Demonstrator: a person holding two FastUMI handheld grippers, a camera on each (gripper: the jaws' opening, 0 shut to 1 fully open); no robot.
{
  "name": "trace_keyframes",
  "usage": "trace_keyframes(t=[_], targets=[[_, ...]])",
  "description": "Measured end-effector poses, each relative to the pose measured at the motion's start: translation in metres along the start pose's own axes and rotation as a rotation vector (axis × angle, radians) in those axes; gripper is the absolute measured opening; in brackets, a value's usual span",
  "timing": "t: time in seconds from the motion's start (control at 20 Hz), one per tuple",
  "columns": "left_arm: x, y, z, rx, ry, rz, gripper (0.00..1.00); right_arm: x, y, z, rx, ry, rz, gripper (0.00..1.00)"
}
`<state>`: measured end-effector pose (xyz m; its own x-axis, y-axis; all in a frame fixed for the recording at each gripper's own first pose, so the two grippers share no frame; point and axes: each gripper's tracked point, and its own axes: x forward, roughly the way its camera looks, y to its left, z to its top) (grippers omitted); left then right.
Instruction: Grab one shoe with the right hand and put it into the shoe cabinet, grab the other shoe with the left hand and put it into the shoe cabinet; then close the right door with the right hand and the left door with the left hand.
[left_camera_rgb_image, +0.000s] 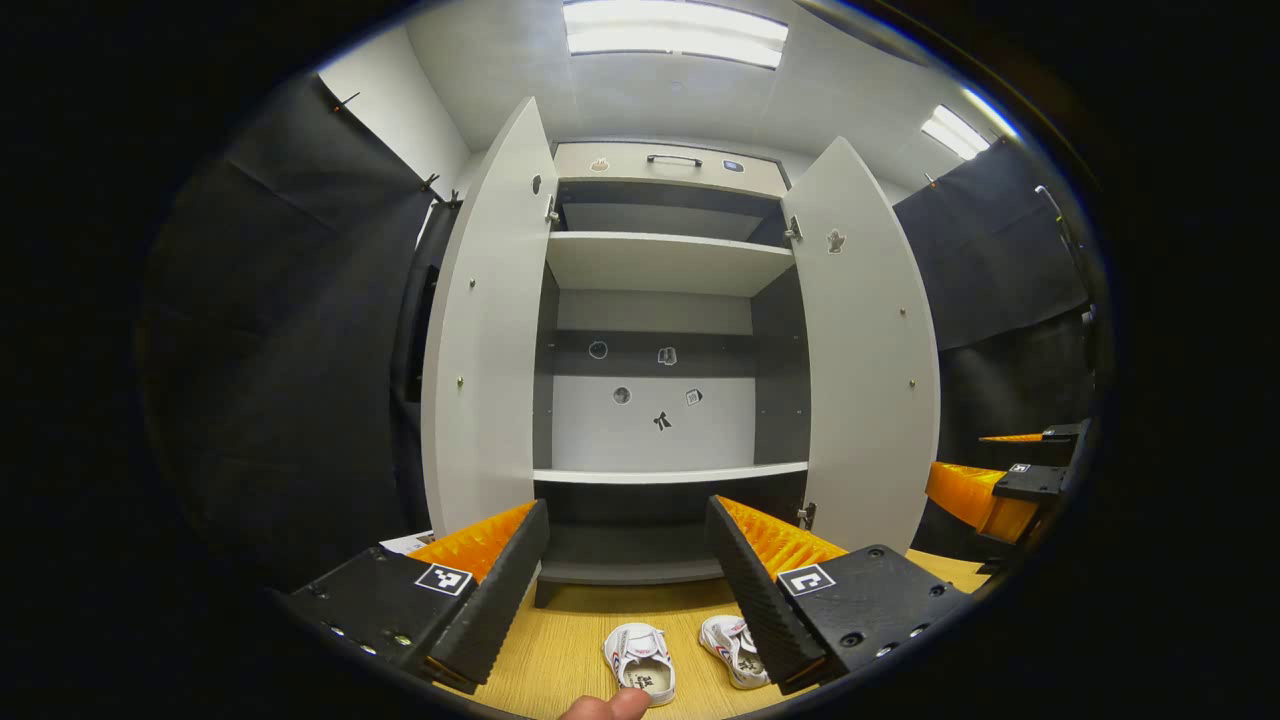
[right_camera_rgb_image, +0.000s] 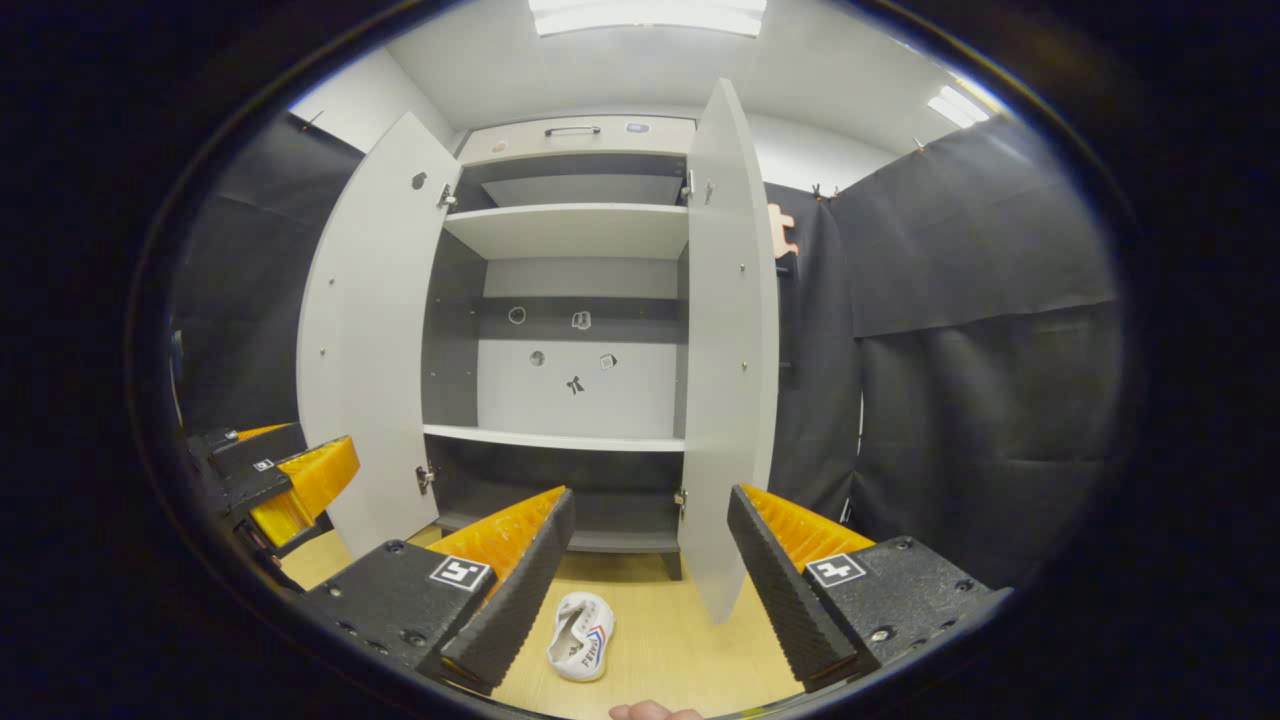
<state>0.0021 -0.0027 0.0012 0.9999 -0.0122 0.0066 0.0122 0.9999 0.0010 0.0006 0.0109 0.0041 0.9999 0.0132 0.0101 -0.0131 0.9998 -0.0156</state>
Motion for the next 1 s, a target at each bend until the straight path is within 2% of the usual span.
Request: trace_keyframes(t=[0.55,0.6,1.0], targets=[[0.0,0.005,0.001,0.005,0.002,0.004,0.95,0.001,0.01,-0.008,-0.007,0.012,0.001,0.94],[0.001,0.006,0.001,0.004,0.002,0.005,0.95,0.003,0.012,-0.013,-0.009,0.02,0.005,1.0],[0.002,0.015,0.001,0.009,-0.001,0.02,0.95,0.023,0.046,-0.067,-0.037,0.125,0.072,1.0]])
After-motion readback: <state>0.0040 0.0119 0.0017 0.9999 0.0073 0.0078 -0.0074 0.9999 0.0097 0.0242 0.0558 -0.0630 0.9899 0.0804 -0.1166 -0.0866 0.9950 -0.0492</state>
